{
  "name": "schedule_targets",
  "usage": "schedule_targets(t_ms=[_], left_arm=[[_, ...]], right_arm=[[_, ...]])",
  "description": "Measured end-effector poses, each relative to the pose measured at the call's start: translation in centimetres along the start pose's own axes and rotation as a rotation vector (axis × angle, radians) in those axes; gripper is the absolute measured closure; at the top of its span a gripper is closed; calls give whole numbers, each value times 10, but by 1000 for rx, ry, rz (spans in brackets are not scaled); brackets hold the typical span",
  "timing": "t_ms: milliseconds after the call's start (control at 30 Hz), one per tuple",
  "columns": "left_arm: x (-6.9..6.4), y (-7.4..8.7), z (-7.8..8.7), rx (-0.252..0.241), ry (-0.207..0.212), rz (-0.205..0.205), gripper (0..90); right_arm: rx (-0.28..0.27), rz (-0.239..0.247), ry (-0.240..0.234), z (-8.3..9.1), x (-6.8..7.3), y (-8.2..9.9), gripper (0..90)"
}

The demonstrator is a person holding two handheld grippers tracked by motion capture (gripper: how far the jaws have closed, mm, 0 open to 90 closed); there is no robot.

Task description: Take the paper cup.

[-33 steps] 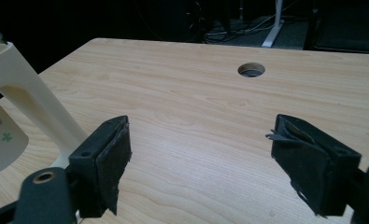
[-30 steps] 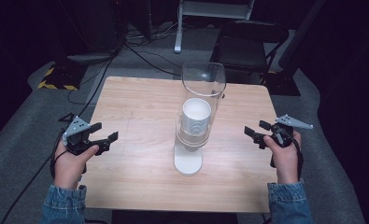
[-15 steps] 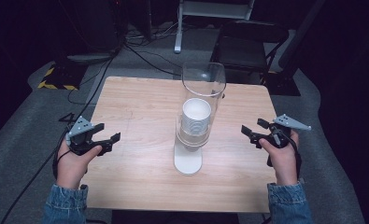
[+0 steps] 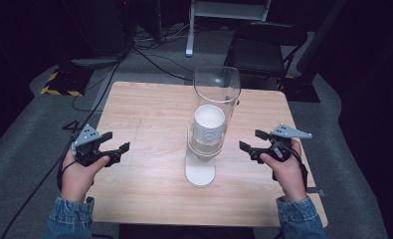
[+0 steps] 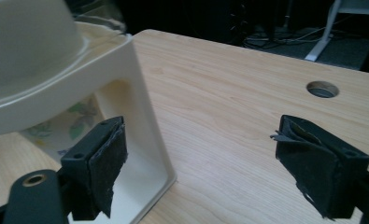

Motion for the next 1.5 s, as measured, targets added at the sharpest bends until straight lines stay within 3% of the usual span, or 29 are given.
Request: schedule_targets(t_ms=[400,733,1000,1033,1167,1500], left_arm=[[-1,1,-2,6,6,1,252],[-1,4,-4,14,14,3,252],[0,5,-5,16,16,4,252],[0,5,-5,17,15,6,252],[0,7,-6,23,16,8,252],[2,9,-8,25,16,14,252]], right_arm=[[44,75,-107,-12,39,1,168],[85,121,-241,-34,79,13,160],[51,118,-245,-50,88,18,159],[22,99,-233,-54,89,17,159],[-1,82,-236,-62,92,19,161],[-48,97,-239,-79,96,25,174]])
Point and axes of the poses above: each handheld gripper's, and its own axes: z roughly backward along the jaws, y roughly out of its underside, x roughly to its left, the point moved 8 cm from there along -z, roughly forward along the jaws, and after that the axes turned 3 degrees about -x, right-handed, at the moved point
